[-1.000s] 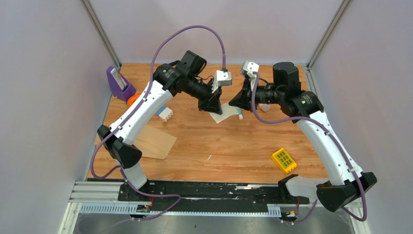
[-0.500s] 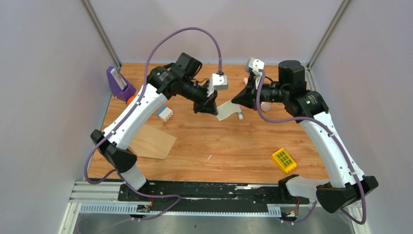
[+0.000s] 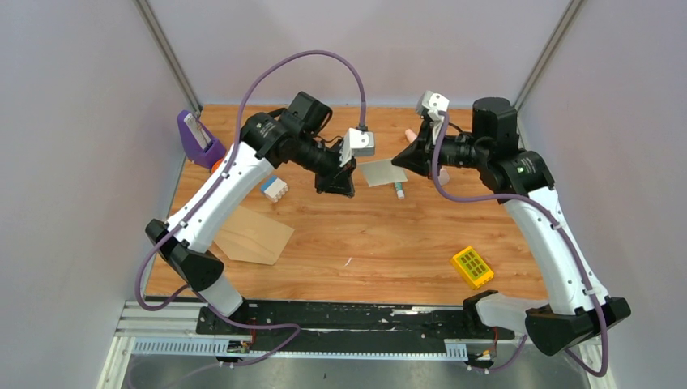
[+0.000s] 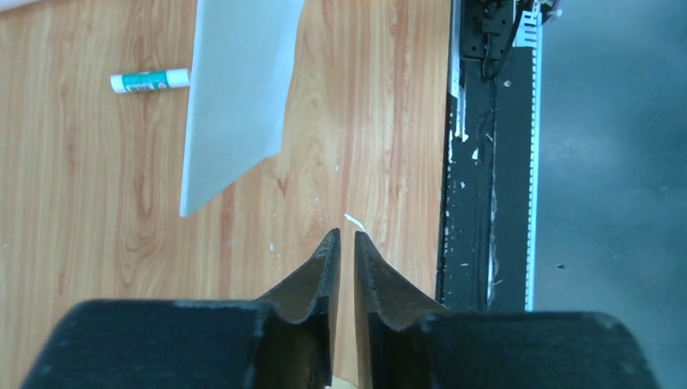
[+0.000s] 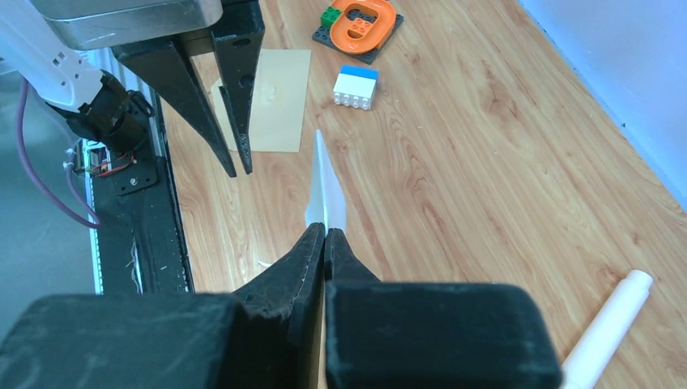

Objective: Place the letter into the envelope and seal it
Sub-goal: Fold the letter.

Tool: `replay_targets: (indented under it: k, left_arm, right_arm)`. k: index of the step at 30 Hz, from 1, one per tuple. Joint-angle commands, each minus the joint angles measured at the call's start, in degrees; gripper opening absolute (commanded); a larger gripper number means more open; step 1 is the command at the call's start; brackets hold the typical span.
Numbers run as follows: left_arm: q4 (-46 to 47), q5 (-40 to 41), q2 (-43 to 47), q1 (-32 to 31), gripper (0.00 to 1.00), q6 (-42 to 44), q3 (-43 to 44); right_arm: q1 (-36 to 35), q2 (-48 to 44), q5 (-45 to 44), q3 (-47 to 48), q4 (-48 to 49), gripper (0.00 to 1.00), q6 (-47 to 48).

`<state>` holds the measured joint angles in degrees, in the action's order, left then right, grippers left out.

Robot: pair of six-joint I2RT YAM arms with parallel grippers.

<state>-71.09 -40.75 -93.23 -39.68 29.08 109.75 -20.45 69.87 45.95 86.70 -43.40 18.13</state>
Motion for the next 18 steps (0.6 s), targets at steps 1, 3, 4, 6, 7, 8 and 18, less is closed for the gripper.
replay_targets:
  k: [1, 3, 4, 6, 7, 8, 18]
  left_arm:
    - [-0.6, 0.9, 3.0, 0.3, 0.47, 0.2, 1.0]
    - [0.4, 1.0, 3.2, 0.8, 0.76, -0.6, 1.8]
    - [0.8, 1.0, 3.4, 1.1, 0.83, -0.9, 2.1]
    - [2.9, 1.4, 3.6, 1.2, 0.97, -2.1, 2.8]
    - [3.8, 1.5, 3.6, 1.2, 0.99, -2.6, 3.6]
    - [4.2, 1.6, 3.3, 1.3, 0.99, -3.0, 4.0]
    - [4.9, -2.7, -2.9, 0.9, 1.0, -5.8, 9.1]
  right_arm:
    - [0.3, -1.5, 1.0, 2.0, 0.4, 0.0, 0.9]
    - [0.3, -1.3, 2.8, 1.9, -0.6, 0.0, 0.9]
    - [0.3, -1.2, 4.1, 1.9, -1.1, 0.0, 0.9]
    - [0.2, -1.1, 6.4, 1.7, -2.1, 0.0, 1.0]
    - [0.1, -1.0, 7.2, 1.6, -2.5, 0.0, 1.0]
    - [-0.1, -1.0, 7.7, 1.6, -2.8, 0.0, 1.0]
    - [-4.0, -0.5, 8.1, -1.1, -3.1, 0.0, 0.4]
